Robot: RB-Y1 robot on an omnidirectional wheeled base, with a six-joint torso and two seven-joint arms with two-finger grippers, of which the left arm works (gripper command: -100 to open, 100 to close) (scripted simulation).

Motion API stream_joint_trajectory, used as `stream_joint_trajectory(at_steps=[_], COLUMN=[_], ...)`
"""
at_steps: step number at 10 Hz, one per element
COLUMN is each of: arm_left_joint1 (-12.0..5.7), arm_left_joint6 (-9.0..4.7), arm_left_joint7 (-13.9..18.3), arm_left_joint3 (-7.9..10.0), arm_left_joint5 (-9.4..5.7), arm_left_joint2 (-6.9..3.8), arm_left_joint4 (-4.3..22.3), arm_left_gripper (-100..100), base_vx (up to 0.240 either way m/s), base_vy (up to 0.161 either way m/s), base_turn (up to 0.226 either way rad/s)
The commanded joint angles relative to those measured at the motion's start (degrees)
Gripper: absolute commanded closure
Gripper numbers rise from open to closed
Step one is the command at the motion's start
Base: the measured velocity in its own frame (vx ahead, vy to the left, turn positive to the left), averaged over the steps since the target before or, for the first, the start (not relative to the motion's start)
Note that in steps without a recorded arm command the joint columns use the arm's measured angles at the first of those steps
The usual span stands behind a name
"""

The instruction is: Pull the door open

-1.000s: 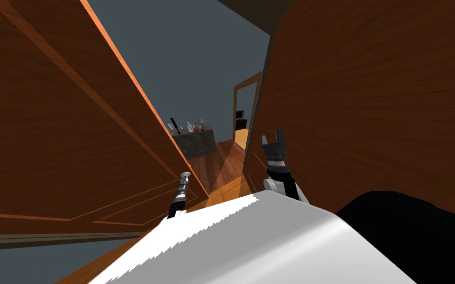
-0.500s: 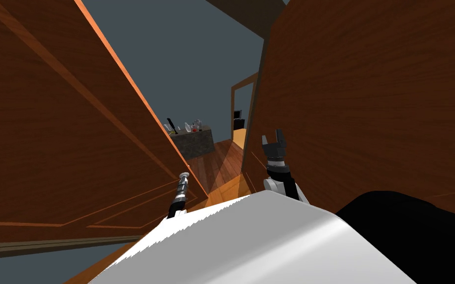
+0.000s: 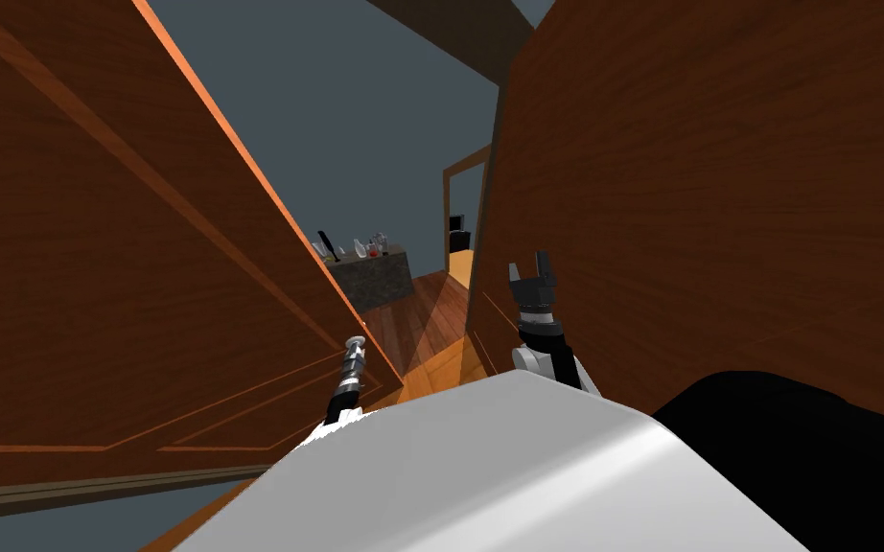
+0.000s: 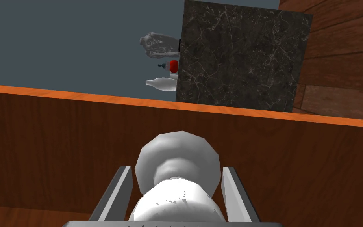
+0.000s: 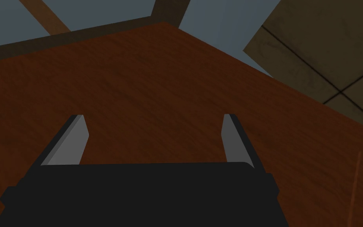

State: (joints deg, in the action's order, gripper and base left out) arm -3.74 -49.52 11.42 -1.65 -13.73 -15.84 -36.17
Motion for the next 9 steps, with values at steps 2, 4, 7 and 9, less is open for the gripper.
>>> stream_joint_trajectory(at_steps=[2,4,7,9], arm_left_joint1=[-0.2,-0.17,-0.11,-0.07], arm_left_joint6=[-0.23,-0.19,-0.13,-0.1], arm_left_joint7=[3.92,6.31,11.09,13.47], arm_left_joint3=[-0.55,-0.77,-1.21,-1.43], arm_left_joint5=[-1.26,-2.16,-3.92,-4.79], arm_left_joint2=[0.11,-0.01,-0.24,-0.36], arm_left_joint4=[0.04,0.02,-0.01,-0.02], arm_left_gripper=[100,100,100,100], base_vx=[-0.066,-0.045,-0.055,-0.046], base_vy=[0.014,0.01,0.007,0.009], base_turn=[-0.084,-0.066,-0.076,-0.054])
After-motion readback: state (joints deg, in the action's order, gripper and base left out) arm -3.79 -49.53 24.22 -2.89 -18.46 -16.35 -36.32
